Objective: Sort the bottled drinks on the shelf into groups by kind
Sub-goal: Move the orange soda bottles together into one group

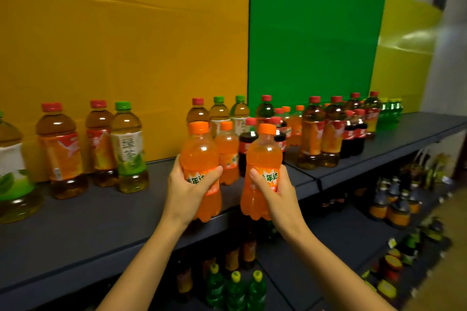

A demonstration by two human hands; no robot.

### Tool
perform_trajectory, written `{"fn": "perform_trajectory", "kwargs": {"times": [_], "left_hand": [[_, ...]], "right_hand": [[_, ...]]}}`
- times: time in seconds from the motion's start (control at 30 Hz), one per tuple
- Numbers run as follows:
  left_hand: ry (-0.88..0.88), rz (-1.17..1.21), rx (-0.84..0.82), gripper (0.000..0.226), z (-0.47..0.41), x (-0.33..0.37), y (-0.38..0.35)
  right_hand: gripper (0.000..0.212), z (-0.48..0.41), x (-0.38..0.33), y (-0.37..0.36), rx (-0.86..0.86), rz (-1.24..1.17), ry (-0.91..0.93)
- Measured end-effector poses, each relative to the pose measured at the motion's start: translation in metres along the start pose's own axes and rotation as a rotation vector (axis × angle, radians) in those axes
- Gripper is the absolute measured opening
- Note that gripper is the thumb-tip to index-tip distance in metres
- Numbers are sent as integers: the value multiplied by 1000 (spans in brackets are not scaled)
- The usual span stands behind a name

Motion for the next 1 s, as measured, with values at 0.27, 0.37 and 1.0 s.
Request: {"fn": "perform_trajectory", "kwargs": {"times": [0.27,0.37,1.0], "left_hand": [[63,73,-59,44,4,-50,-132],[97,99,-111,48,4,-65,-178],[189,228,-313,42,-65,-209,-470]], "right_hand": [[40,-23,52,130,106,34,-16],[40,-32,69,170,151,58,-31],[23,-163,195,402,282,211,-12]]}}
Point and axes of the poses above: each hand's wrist, its own z-axis away from the middle knuckle, its own y-axis out of the back of the hand, x = y × z, the point moved 1 cm from there along -z, towards the middle knuckle, and after that the axes turned 14 degrees about z, right-handed, at the moved point
